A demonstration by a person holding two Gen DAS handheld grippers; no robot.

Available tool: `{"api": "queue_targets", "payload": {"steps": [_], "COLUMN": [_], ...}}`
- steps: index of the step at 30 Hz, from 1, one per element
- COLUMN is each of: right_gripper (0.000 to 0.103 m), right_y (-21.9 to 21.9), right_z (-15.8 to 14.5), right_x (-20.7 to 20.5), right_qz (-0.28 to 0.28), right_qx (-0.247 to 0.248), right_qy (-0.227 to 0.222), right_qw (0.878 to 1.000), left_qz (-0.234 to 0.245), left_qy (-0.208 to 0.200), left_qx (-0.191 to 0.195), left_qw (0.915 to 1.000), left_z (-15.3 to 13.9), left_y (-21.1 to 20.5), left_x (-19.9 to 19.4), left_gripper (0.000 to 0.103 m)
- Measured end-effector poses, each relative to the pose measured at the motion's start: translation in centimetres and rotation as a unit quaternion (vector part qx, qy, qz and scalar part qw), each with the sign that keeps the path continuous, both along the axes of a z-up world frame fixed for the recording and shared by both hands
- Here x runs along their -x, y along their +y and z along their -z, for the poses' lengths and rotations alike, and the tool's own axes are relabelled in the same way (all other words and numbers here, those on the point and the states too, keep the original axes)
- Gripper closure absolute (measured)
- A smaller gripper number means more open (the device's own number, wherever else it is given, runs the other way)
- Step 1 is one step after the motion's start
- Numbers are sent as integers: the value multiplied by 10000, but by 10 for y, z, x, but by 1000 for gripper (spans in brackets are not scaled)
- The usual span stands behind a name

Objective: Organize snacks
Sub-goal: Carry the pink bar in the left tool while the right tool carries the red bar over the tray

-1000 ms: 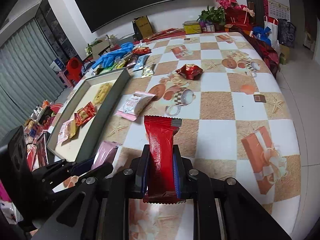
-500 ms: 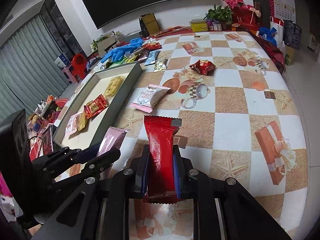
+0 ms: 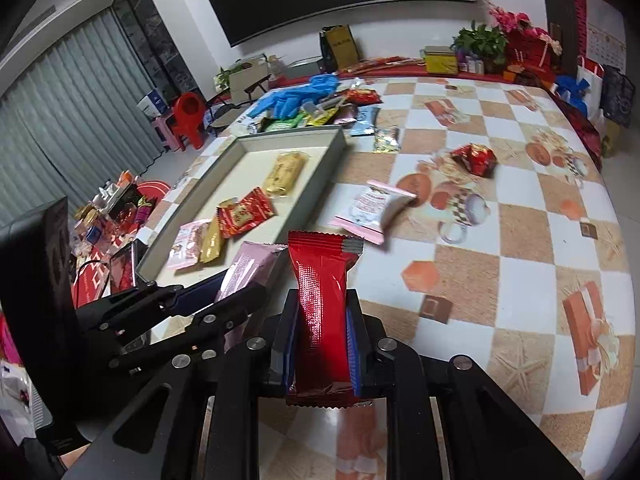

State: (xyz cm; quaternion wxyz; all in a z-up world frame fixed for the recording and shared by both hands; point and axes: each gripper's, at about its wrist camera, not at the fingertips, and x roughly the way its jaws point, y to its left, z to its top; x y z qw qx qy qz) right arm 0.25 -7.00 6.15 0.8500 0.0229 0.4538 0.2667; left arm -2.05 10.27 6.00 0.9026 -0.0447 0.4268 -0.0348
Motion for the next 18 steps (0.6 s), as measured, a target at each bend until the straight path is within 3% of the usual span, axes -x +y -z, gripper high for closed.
{"api": "queue_targets", "payload": {"steps": [18], "right_gripper": [81], "right_y": [51], "right_z": [-3], "right_x": [-4], "right_qz": [-408], "right_qx": [73], "right_qy": [-65], "right_qw": [9991], "left_qz": [-459], "left_qy": [27], "left_qx": [122], "left_qw": [9989], "left_z": [2], "left_y": [43], "left_x": [5], "left_gripper": [78]}}
